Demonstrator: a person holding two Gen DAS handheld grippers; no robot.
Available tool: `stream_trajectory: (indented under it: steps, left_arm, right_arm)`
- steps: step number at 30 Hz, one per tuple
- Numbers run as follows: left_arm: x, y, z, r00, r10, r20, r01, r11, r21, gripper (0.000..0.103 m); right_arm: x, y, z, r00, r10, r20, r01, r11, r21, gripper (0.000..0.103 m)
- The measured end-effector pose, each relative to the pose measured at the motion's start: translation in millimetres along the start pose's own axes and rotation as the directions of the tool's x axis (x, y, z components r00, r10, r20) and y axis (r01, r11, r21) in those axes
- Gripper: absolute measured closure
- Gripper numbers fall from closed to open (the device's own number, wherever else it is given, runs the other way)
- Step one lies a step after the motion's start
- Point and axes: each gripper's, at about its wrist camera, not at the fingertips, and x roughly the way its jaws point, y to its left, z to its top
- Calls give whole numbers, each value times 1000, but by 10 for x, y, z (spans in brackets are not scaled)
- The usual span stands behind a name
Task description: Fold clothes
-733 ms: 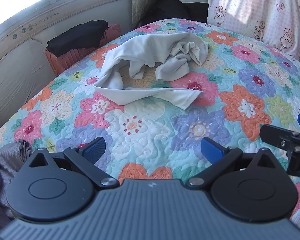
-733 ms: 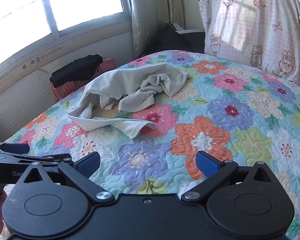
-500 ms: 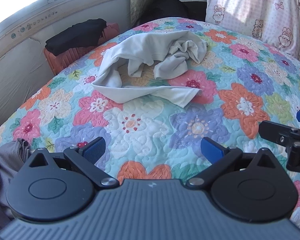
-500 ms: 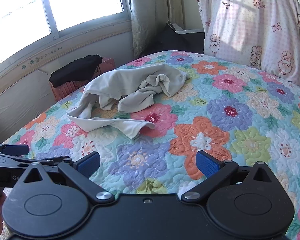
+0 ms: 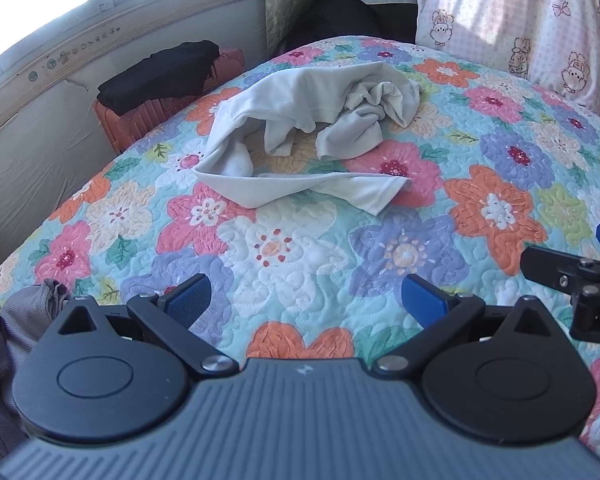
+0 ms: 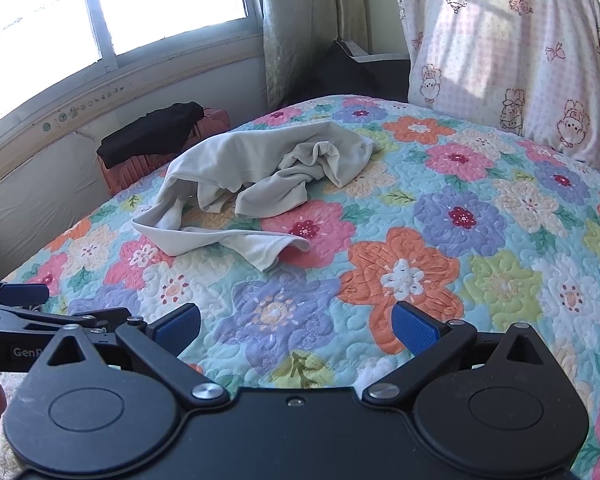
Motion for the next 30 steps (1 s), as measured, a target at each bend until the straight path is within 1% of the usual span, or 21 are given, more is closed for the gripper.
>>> stream_trajectory:
  steps: [3, 11, 30]
  left_arm:
    - [35, 29, -4, 1000, -7, -16, 6, 1000, -15, 0]
    - [58, 98, -13, 1000, -8, -20, 8, 999, -32, 0]
    - [72, 49, -32, 999, -15, -30, 14, 1000, -8, 0]
  right_arm:
    - [-9, 11, -3, 1000, -6, 3, 6, 1000, -2, 0]
    - [-3, 22, 2, 1000, -5, -1, 5, 1000, -7, 0]
    - [50, 60, -30, 1000, -14, -23, 14, 1000, -13, 0]
